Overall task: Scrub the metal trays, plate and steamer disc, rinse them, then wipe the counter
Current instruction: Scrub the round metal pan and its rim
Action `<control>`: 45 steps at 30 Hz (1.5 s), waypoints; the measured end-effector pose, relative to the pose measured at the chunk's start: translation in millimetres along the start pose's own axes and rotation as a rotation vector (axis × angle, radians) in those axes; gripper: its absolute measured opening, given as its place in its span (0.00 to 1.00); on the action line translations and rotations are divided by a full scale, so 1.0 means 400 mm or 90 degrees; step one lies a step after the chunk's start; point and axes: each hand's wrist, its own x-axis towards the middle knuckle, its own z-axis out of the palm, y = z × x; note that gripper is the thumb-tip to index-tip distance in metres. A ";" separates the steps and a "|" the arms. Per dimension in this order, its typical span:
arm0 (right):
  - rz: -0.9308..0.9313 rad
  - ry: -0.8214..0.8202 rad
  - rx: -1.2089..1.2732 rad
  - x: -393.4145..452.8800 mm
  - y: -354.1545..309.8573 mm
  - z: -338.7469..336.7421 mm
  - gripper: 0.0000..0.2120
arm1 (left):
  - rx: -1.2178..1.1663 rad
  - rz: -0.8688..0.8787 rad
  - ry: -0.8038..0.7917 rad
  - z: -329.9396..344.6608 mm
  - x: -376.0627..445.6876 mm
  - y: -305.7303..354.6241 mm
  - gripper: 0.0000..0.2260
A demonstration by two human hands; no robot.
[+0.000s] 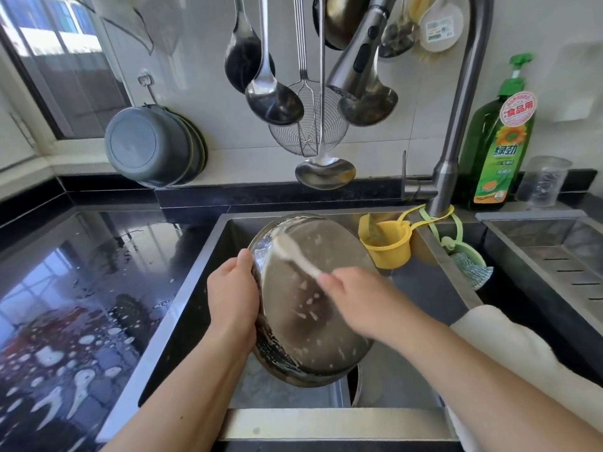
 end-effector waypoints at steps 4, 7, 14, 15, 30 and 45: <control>0.102 0.056 -0.003 0.041 0.034 -0.031 0.24 | -0.010 -0.021 0.000 -0.004 0.005 -0.001 0.20; 0.105 0.057 0.022 0.041 0.045 -0.025 0.24 | 0.008 -0.010 0.009 0.005 -0.003 0.005 0.23; 0.148 0.055 0.014 0.065 0.061 -0.041 0.26 | 0.032 -0.006 0.026 0.003 -0.007 0.018 0.19; 0.162 0.062 0.017 0.062 0.066 -0.040 0.27 | 0.040 0.012 0.024 0.006 -0.011 0.019 0.19; -0.026 -0.110 0.043 -0.001 -0.010 0.018 0.27 | 0.057 -0.016 0.028 0.009 -0.010 0.017 0.21; 0.178 -0.014 -0.020 0.047 0.061 -0.020 0.28 | 0.026 -0.008 0.069 0.003 -0.010 0.036 0.21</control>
